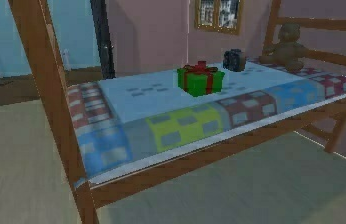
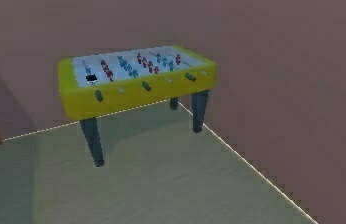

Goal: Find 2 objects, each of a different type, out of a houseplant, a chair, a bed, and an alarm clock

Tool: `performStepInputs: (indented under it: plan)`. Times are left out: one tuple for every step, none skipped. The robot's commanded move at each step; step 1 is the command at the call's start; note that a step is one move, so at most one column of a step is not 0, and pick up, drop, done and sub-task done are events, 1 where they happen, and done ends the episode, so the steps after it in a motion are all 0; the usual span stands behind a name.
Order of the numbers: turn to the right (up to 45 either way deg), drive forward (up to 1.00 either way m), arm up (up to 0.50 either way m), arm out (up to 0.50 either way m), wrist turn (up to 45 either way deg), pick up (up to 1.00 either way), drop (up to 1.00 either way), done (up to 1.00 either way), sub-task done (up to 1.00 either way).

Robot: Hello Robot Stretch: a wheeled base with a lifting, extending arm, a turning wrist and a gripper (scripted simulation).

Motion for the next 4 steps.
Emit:
performStepInputs:
  plan:
    - [12.0,0.00,0.00,0.00,0.0,0.00,0.00,0.00,0.00]
    - [0.0,0.00,0.00,0.00,0.0,0.00,0.00,0.00,1.00]
    - [-45.0,0.00,0.00,0.00,0.0,0.00,0.00,0.00,0.00]
    - [-45.0,0.00,0.00,0.00,0.0,0.00,0.00,0.00,0.00]
